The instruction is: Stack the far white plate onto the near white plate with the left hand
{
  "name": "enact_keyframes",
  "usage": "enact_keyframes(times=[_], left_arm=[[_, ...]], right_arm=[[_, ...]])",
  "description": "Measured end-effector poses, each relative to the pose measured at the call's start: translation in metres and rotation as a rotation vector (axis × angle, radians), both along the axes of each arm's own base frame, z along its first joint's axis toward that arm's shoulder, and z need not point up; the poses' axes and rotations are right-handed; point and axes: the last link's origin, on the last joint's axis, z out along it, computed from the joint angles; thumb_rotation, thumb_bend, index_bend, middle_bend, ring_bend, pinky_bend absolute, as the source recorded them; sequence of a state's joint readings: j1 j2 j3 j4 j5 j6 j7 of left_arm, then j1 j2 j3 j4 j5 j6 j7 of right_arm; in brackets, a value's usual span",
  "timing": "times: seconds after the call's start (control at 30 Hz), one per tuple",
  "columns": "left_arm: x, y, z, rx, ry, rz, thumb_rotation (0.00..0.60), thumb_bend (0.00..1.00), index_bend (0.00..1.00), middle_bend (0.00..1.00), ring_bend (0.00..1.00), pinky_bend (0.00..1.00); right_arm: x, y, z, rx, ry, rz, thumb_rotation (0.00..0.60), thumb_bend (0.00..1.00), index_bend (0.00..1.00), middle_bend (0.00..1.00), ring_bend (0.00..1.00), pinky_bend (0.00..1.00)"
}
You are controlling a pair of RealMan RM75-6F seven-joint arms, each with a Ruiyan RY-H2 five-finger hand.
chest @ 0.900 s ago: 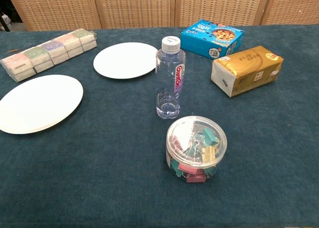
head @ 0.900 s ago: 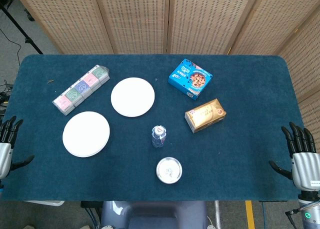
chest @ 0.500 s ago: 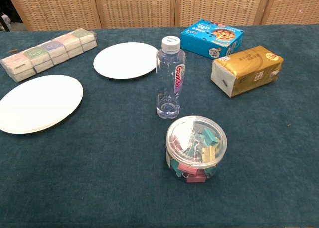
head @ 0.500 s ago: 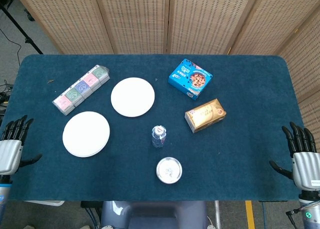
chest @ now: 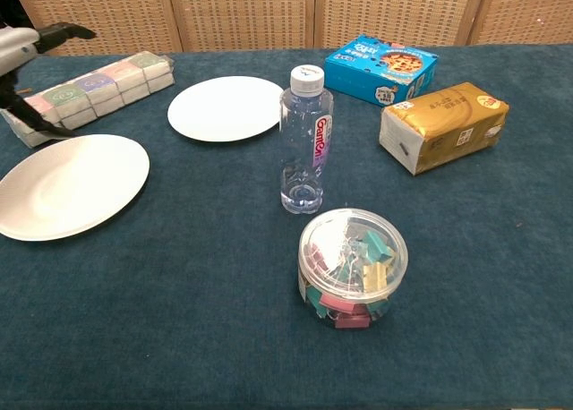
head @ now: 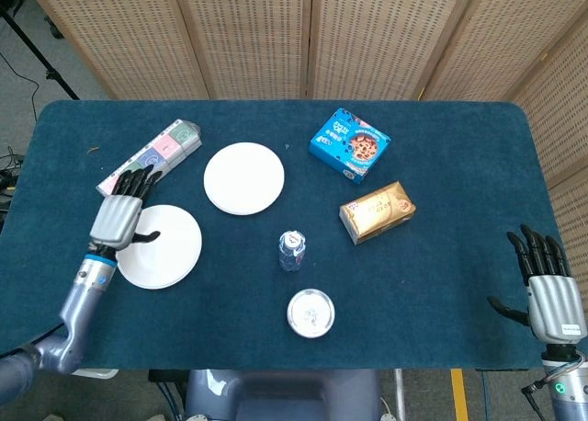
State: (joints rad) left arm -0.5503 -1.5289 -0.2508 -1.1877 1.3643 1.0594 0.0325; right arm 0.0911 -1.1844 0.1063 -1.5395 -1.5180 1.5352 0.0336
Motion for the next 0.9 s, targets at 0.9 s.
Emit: enact_keyframes(times=[0.9], left_arm=[[0.059, 0.065, -0.095, -0.051, 0.021, -0.003, 0.600, 0.12, 0.11, 0.00, 0.00, 0.00]], right_arm=[[-0.025, -0.017, 0.009, 0.008, -0.048, -0.114, 0.600, 0.00, 0.00, 0.00, 0.00, 0.00]])
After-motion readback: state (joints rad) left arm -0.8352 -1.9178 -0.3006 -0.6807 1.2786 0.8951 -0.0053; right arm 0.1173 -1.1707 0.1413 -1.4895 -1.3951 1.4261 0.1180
